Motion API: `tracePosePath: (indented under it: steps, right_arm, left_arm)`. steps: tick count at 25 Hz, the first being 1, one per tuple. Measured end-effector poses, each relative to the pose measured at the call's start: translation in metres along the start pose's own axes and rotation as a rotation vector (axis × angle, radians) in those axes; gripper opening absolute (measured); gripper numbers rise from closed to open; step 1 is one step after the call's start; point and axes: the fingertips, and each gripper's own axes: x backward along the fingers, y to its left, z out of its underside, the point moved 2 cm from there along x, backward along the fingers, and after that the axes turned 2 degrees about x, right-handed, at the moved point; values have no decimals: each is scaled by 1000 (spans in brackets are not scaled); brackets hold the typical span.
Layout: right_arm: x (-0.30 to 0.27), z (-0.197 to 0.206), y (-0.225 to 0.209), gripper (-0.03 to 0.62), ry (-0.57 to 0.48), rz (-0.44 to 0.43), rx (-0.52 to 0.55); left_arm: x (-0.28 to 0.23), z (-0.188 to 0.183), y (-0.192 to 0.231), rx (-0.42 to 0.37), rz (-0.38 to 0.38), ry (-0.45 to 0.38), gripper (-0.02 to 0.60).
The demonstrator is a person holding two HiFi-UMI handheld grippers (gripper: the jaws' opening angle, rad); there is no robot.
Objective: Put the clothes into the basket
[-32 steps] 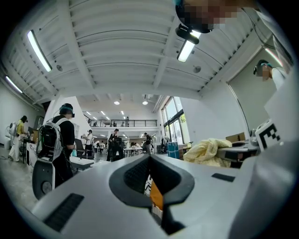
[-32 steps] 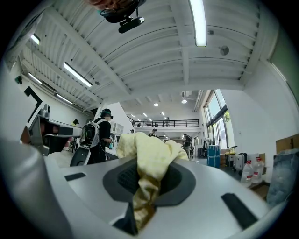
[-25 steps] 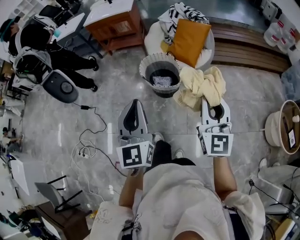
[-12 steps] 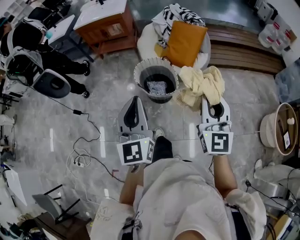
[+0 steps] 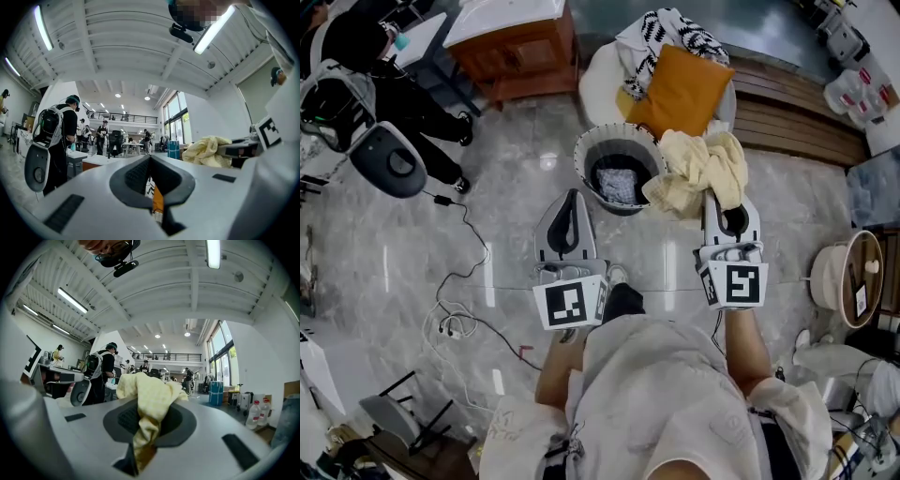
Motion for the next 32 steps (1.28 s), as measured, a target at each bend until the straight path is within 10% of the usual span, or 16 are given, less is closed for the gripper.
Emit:
tracePosePath:
  steps: [14, 32]
  right_arm:
    - [-100, 4, 20, 40, 51, -52, -90]
    - [-234, 48, -105, 38, 24, -210, -155]
  left_arm:
    - [-67, 5, 69, 8, -41, 21, 2]
    - [-241, 21, 8, -98, -136, 16, 2]
